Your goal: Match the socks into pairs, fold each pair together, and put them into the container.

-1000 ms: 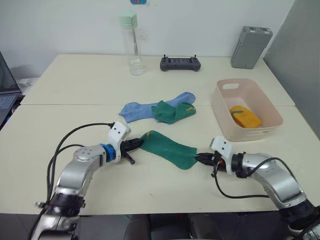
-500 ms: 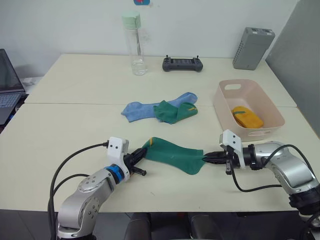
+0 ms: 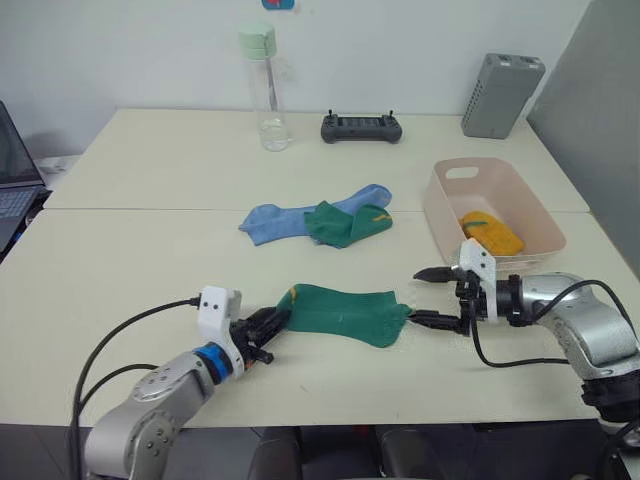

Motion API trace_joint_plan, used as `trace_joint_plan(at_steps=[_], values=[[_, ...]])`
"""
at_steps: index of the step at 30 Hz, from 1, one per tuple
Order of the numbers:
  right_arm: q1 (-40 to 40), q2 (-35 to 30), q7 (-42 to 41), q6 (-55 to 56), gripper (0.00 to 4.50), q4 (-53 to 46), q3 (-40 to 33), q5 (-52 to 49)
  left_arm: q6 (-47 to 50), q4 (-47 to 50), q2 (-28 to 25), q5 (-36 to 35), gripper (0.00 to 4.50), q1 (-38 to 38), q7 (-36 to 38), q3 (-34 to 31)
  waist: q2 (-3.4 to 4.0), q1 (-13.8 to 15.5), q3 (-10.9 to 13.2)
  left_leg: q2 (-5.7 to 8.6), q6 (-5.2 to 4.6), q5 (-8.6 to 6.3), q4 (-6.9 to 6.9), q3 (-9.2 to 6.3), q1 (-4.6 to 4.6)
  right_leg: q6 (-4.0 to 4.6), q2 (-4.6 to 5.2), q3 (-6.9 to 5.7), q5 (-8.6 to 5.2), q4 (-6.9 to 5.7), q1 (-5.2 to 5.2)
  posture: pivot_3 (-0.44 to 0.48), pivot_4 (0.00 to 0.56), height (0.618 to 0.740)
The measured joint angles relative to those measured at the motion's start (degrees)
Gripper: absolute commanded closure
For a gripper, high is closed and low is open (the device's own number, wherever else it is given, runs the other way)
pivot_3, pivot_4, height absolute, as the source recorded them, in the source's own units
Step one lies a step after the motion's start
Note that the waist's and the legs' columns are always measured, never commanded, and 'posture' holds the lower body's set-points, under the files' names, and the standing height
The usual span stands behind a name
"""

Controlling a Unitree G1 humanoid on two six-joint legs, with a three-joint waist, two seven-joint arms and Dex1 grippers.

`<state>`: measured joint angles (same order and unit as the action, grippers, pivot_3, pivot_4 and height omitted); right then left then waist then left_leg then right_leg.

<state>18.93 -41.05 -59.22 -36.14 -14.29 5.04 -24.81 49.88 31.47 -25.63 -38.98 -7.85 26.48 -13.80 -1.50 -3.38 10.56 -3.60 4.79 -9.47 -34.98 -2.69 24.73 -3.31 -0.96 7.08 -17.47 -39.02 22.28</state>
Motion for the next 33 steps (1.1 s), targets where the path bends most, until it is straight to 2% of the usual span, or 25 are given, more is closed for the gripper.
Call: trace_joint_plan(at_steps=[5,7,10,12,15,19,21,27,31,33], values=[[0.2,3.54,3.79,-3.54,0.0,-4.78,0.8,-1.26,-0.03,-6.1,-11.21,-2.0,0.52,2.87,8.72,-4.78,-0.01,0.06,0.0,0.01,0.01,0.0,0.0,0.04,0.01,0.02,0.02,0.01,-0.01,0.05,0.02,0.0,0.15,0.74],[0.71,4.69,4.97,-3.7,0.0,-5.04,1.61,-0.98,-2.87,-8.5,-13.85,-0.87,0.52,4.9,12.53,-4.22,-0.02,0.26,0.01,0.06,0.01,-0.01,0.0,0.07,0.02,0.02,0.07,0.01,-0.02,0.08,0.03,0.0,0.15,0.74],[2.5,8.48,7.54,-0.31,0.63,-3.42,6.31,3.46,-16.23,-13.89,-15.81,6.95,1.12,14.51,19.9,2.36,-0.04,0.7,0.01,0.02,0.02,0.0,0.01,0.05,0.02,0.03,0.06,-0.11,-0.01,0.09,0.07,0.0,0.15,0.74],[2.79,10.43,8.19,2.12,1.27,-2.68,9.29,5.32,-22.87,-13.85,-15.62,9.96,1.68,18.96,24.17,7.31,-0.03,0.66,-0.01,0.03,0.02,0.0,0.03,0.26,0.02,0.02,0.1,0.07,0.0,0.1,-0.01,0.0,0.15,0.74],[2.4,10.88,8.77,5.45,2.39,-0.28,10.36,8.02,-28.57,-16.41,-14.67,14.12,2.68,20.68,27.74,13.53,-0.03,0.4,-0.01,0.02,0.03,-0.04,0.12,0.38,0.06,-0.12,0.11,0.12,0.23,0.12,0.04,0.0,0.15,0.74],[0.59,10.72,9.23,9.74,3.85,3.2,12.67,11.96,-35.96,-21.69,-14.15,21.46,4.01,22.41,30.67,20.99,-0.04,0.15,0.0,-0.07,0.02,-0.05,0.31,0.18,0.06,0.1,0.0,-0.06,0.09,-0.01,0.11,0.0,0.15,0.74],[-0.71,9.75,9.03,11.11,4.45,4.88,13.88,13.63,-38.51,-24.17,-14.18,23.89,4.48,22.4,31.63,22.66,-0.03,0.08,0.0,-0.08,0.02,-0.05,0.33,0.15,0.06,0.12,-0.01,-0.07,0.08,-0.01,0.11,0.0,0.15,0.74],[-2.62,5.1,6.81,16.62,4.45,5.16,13.47,15.54,-42.36,-30.83,-14.27,28.16,4.48,21.66,31.74,23.71,-0.03,0.2,0.0,-0.05,0.02,-0.04,0.15,0.13,0.05,-0.21,0.01,-0.06,-0.01,0.0,0.0,0.0,0.15,0.74],[-4.61,2.62,5.23,17.81,4.45,5.0,10.32,14.58,-42.7,-31.16,-14.3,27.39,4.48,20.18,31.85,22.26,-0.06,0.46,-0.02,-0.05,0.02,-0.03,0.06,0.15,0.03,-0.15,0.03,-0.02,-0.04,0.01,-0.06,0.0,0.15,0.74],[-5.25,3.02,4.29,15.78,4.45,3.84,8.42,11.59,-40.9,-29.24,-14.3,24.65,4.48,18.18,32.74,20.54,-0.06,0.29,-0.02,-0.06,0.02,-0.03,0.06,0.15,0.03,-0.19,0.03,-0.01,-0.02,-0.03,-0.04,0.0,0.15,0.74]])
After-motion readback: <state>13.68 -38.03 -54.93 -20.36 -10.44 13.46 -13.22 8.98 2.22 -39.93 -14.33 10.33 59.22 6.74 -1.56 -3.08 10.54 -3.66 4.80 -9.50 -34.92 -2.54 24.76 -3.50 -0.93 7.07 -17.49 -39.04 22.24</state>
